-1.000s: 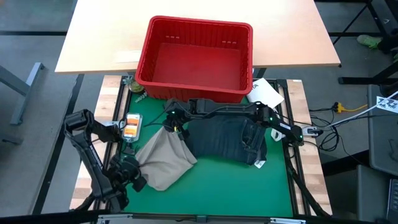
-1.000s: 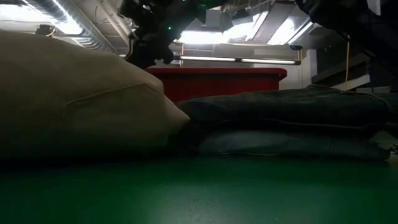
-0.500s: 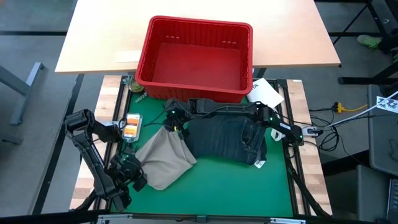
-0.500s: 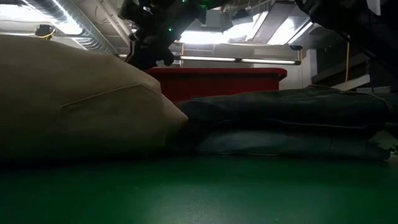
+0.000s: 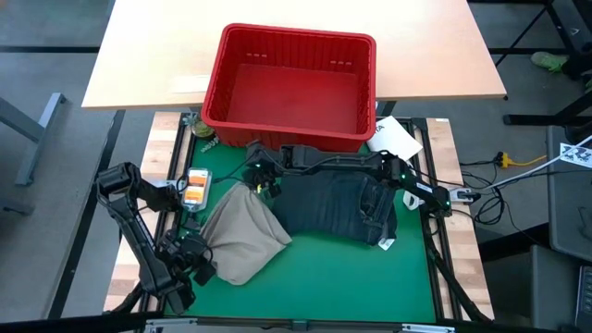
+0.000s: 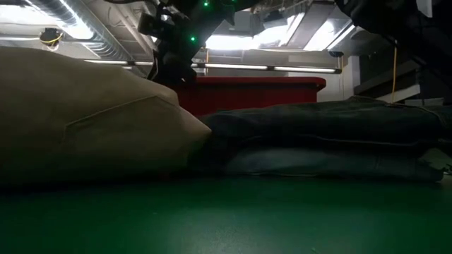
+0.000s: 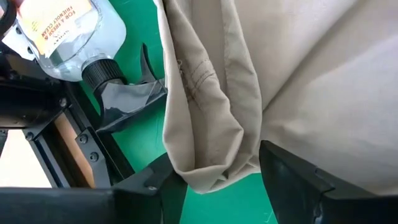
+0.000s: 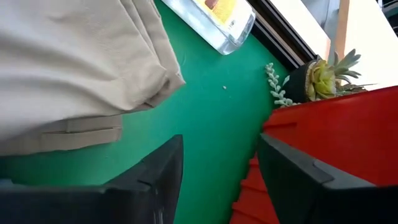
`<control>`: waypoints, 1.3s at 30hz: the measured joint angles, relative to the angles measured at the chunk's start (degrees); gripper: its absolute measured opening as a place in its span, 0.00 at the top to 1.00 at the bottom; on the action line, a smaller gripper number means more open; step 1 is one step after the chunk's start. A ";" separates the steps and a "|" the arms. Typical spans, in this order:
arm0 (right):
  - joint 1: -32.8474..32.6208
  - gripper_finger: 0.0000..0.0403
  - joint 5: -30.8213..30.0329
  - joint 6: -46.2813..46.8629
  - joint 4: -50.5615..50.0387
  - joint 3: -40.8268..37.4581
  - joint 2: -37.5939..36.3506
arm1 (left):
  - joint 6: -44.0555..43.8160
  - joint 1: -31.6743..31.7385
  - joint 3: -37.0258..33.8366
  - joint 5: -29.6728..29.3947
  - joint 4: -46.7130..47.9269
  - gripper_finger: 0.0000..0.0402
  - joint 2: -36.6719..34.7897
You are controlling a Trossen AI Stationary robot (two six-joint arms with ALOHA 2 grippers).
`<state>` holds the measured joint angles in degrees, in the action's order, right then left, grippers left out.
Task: Fold Laundry from Bin
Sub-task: Fold the gray shorts
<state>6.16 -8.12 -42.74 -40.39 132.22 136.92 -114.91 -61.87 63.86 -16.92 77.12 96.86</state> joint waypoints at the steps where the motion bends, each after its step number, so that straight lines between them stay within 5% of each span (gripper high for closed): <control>1: -0.15 0.49 0.18 0.00 -0.05 0.00 0.00 | 0.02 0.00 0.00 0.22 0.00 0.55 -0.17; 6: -1.56 0.49 0.67 0.00 -0.32 0.06 -0.26 | -0.18 0.01 1.65 2.47 2.31 0.58 -2.14; 18: -6.58 0.49 1.71 -0.79 -5.24 2.55 -2.84 | 7.49 0.06 10.14 -3.57 5.88 0.57 -5.16; 29: -13.45 0.49 2.68 -0.61 -7.86 -1.22 -2.29 | 7.54 0.31 10.14 -26.91 -1.39 0.58 -2.57; 39: -14.39 0.49 2.47 -0.22 -4.99 -9.05 -2.25 | 15.01 2.28 10.14 -28.04 -15.51 0.58 4.18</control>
<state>-8.23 -5.65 -42.96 -45.38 123.17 134.67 -99.90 -59.59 74.00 -44.96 61.61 101.05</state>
